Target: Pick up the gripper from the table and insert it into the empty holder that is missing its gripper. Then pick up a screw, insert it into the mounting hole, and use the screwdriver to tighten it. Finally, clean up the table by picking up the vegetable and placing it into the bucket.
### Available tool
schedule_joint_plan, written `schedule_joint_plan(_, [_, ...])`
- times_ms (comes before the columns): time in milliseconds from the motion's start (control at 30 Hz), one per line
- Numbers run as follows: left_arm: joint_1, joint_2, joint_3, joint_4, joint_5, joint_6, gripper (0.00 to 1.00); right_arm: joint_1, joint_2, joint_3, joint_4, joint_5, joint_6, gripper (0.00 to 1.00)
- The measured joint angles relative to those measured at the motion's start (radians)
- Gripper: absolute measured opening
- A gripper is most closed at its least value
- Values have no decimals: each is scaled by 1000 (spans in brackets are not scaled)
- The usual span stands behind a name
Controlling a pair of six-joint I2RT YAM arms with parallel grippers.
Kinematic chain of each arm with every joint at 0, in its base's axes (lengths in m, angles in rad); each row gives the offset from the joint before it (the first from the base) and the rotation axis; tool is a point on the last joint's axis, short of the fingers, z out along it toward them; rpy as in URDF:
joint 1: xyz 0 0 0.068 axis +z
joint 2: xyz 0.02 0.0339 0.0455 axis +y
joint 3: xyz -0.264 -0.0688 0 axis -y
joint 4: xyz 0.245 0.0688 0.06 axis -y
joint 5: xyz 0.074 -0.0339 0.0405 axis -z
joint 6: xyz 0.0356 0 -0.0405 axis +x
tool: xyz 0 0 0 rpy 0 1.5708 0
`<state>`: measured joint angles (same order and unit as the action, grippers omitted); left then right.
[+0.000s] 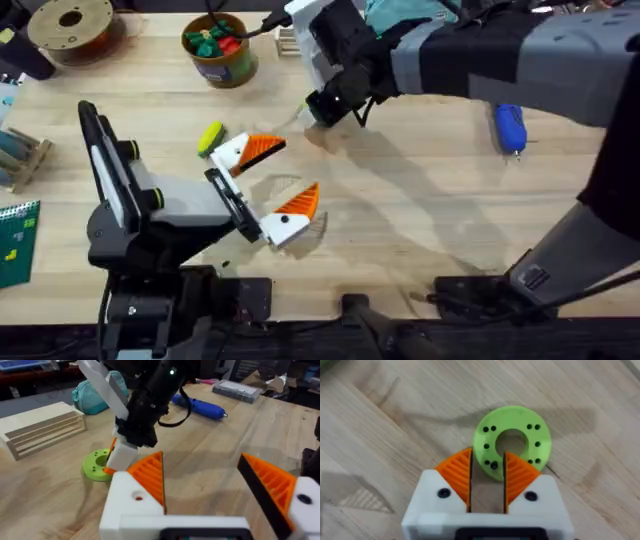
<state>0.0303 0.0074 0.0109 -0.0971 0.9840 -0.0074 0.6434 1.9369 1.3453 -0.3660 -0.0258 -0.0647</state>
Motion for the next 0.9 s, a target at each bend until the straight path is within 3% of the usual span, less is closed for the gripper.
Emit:
schedule_joint_plan(267, [0, 0, 0, 0, 0, 0, 927, 0, 0, 0, 0, 10, 0, 299])
schedule_joint_plan(600, [0, 0, 0, 0, 0, 0, 927, 0, 0, 0, 1, 22, -8, 14])
schedule_joint_plan(900, [0, 0, 0, 0, 0, 0, 928, 0, 0, 1, 0, 22, -7, 6])
